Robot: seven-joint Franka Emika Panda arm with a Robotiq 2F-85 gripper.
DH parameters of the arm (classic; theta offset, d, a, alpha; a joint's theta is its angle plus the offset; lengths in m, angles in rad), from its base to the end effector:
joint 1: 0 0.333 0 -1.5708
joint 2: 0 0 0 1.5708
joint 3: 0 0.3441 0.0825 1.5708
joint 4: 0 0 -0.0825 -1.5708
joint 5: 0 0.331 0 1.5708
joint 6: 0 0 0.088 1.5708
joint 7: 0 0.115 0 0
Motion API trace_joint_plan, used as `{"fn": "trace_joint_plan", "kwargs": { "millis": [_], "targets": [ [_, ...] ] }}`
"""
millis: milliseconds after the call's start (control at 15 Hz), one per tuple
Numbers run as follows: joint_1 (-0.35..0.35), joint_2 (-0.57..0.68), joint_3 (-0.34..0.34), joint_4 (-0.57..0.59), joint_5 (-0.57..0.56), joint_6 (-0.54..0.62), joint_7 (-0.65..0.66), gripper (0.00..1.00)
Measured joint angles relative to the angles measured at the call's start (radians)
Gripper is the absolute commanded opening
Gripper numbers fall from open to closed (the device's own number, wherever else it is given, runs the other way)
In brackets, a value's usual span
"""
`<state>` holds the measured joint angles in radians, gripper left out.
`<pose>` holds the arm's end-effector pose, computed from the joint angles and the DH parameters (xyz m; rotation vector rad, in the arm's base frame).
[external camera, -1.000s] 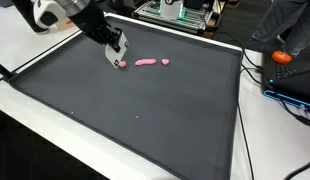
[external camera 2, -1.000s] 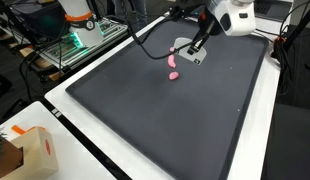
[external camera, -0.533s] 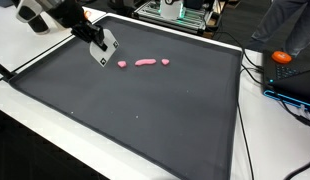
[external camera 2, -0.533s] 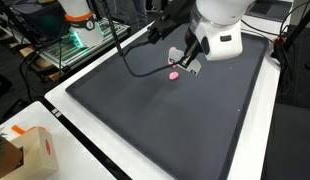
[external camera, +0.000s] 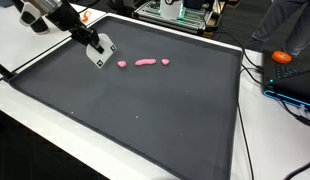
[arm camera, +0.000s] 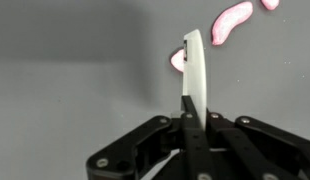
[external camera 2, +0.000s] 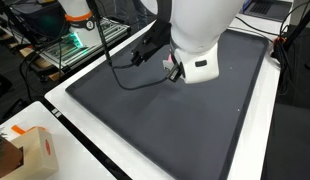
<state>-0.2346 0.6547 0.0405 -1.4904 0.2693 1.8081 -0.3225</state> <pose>0.6363 -0.1053 0.3112 -2.7689 -0.0218 0.3566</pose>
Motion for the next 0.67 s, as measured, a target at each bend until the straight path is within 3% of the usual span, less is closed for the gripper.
{"fn": "trace_joint_plan", "kwargs": {
  "millis": [667],
  "targets": [
    [-0.038, -0.015, -0.003, -0.089, 0.034, 0.059, -0.082, 0.01]
  ]
}}
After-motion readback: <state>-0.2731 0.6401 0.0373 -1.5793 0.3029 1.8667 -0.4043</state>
